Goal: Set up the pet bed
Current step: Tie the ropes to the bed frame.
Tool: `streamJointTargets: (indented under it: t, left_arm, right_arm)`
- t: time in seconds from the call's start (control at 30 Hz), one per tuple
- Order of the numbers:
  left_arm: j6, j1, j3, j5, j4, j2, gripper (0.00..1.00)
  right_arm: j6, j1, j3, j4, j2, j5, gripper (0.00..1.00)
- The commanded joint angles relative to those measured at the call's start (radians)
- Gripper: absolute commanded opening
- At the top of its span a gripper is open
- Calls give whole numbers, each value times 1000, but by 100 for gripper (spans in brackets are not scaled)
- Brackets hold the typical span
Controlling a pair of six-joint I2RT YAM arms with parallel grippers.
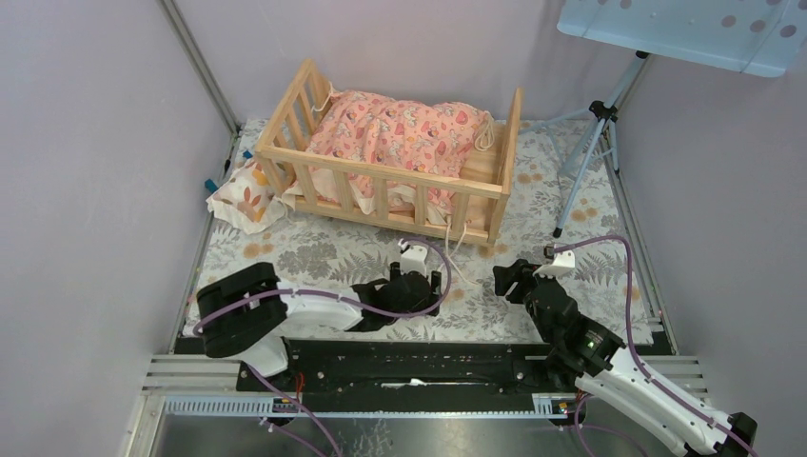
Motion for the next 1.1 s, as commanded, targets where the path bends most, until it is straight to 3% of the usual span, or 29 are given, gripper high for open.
streamJointTargets:
  t: [0.0,0.2,0.43,0.9,1.07]
  left_arm:
    - [35,20,74,-42,26,52,70]
    - [65,23,149,-78,-38,132,68]
    - [50,24,215,-109,-136,205,57]
    - [50,24,174,-25,-104,228,3]
    - [81,26,165,-48,-109,186,0]
  right_arm:
    - [-14,5,32,35,-9,-14,62]
    - [-15,5,25,38,-16,-17,62]
    - [-13,5,15,38,-25,-17,61]
    - [-23,5,9,29,-56,-5,62]
    - [-70,5,1,76,-66,-27,65]
